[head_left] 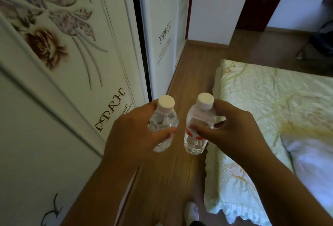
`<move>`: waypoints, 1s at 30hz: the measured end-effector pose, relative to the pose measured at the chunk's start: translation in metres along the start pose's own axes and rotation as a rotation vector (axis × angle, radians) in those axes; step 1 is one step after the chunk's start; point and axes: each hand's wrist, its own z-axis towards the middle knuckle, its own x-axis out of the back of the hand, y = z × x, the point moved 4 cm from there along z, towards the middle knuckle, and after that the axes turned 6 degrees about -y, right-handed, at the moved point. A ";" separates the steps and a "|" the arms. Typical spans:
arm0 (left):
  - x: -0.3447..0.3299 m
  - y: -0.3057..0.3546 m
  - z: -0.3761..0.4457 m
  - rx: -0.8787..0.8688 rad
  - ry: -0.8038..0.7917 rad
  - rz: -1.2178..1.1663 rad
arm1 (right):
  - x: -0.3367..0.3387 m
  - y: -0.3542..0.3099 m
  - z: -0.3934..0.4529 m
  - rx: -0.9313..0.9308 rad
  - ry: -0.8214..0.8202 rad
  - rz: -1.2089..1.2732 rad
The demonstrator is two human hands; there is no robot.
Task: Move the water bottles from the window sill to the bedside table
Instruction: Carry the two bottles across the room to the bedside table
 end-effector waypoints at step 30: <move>-0.095 0.066 0.297 -0.091 -0.049 -0.098 | 0.133 0.119 0.245 -0.052 0.095 0.072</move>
